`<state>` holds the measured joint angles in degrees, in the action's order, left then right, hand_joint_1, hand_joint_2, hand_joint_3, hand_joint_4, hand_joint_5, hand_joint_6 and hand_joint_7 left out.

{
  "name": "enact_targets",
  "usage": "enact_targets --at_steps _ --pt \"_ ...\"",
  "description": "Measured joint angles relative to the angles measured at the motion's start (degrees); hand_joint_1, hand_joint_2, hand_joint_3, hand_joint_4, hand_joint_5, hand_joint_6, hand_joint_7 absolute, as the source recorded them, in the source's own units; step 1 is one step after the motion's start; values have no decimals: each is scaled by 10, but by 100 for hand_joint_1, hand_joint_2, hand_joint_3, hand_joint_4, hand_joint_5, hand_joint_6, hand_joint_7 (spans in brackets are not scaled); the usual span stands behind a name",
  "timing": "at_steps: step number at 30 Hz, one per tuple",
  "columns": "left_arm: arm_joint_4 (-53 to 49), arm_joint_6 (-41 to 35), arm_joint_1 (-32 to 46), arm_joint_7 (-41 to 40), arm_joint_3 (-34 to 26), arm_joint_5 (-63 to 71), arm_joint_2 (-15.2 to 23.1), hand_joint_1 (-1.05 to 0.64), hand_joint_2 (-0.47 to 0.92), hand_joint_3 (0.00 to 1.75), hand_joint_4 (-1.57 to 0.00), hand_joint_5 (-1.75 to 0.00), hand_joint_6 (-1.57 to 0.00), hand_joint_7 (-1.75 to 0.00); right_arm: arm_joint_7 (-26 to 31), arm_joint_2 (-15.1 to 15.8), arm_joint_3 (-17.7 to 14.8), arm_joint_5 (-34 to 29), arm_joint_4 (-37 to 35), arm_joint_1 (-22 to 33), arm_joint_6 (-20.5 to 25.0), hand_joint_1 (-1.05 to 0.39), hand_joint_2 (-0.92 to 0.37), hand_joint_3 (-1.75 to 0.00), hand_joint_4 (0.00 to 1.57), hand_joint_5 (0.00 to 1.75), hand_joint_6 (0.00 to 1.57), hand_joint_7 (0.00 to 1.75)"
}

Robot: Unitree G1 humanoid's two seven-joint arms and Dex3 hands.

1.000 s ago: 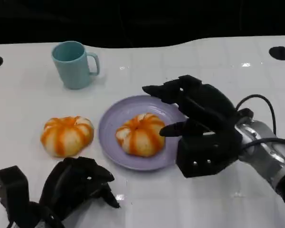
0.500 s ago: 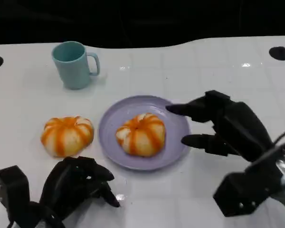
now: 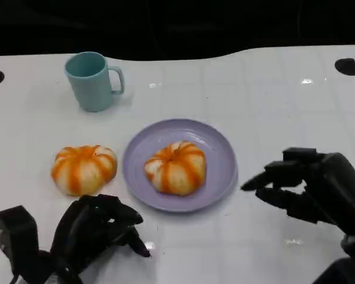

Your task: Grasp the bread from the table and place it into the plate.

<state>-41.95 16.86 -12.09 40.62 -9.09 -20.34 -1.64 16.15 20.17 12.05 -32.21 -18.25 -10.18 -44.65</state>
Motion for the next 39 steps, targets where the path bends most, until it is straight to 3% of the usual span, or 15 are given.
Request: enact_targets --at_steps 3,8,15,28,39 --pt "0 0 0 0 0 0 -1 -105 72 0 -157 -59 -157 -19 -2 0 -1 -2 8 22 -7 -10 -31 -126 95 159 94 105" --pt "-1 0 -2 0 1 0 -1 -105 72 0 -157 -59 -157 -20 -2 0 -4 -18 30 61 -3 -11 -36 -126 88 173 83 126" --pt "-7 0 -4 0 0 0 -1 -105 72 0 -157 -59 -157 -19 3 -3 -5 -19 31 87 14 -12 -42 -124 85 175 71 145" --pt "-16 -1 -9 1 -2 -1 3 -105 71 0 -157 -58 -157 -19 77 -9 0 -50 -63 57 -10 -11 -41 -124 85 175 71 151" --pt "-24 -1 -16 2 -3 -1 8 -105 72 0 -157 -57 -157 -19 93 -9 10 -56 -92 39 -25 -13 -39 -123 84 175 72 146"
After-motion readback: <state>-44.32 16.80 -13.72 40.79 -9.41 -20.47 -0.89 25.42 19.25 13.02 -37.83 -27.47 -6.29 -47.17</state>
